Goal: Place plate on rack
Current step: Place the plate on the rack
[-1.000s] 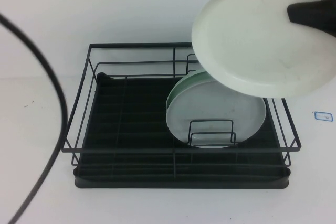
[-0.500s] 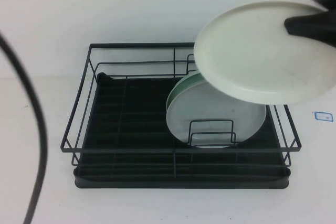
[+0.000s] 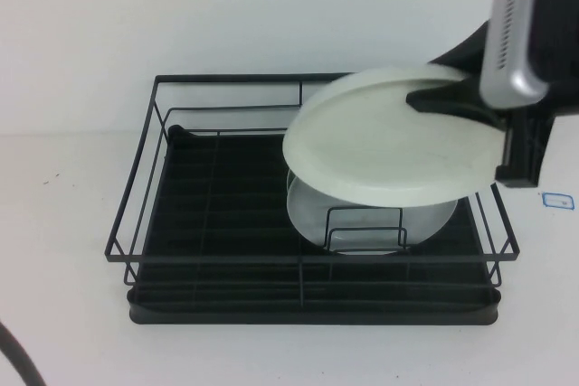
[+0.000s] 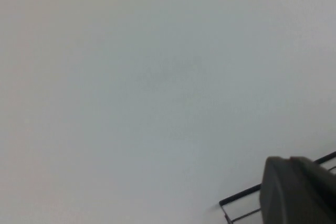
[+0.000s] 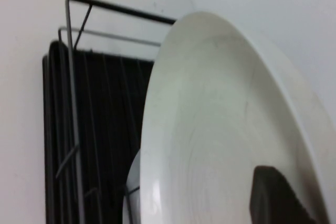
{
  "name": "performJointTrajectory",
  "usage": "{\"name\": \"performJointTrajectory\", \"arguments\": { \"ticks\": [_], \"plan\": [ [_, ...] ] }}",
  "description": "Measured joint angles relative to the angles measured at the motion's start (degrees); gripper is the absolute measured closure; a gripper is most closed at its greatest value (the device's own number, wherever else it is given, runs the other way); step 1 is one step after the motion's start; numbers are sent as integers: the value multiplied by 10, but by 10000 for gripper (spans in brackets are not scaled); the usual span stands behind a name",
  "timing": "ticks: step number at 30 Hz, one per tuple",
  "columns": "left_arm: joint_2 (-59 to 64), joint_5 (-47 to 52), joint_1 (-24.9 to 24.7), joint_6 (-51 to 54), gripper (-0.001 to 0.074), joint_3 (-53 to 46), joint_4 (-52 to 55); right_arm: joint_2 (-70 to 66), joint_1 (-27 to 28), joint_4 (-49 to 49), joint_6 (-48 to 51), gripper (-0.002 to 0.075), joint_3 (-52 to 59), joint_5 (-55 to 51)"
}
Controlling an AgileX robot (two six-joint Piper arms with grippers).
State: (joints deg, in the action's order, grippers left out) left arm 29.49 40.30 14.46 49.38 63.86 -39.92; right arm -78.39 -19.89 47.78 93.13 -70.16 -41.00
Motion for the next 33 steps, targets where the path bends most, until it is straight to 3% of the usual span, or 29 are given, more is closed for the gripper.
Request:
{"name": "performJointTrajectory", "arguments": {
  "ticks": [12,33],
  "plan": [
    [-60,-115,0,-3,735,-126,18,-70,-2,-24,51,575,0,23],
    [-60,-117,0,7,735,-133,18,-133,-2,9,81,574,0,27]
  ]
}}
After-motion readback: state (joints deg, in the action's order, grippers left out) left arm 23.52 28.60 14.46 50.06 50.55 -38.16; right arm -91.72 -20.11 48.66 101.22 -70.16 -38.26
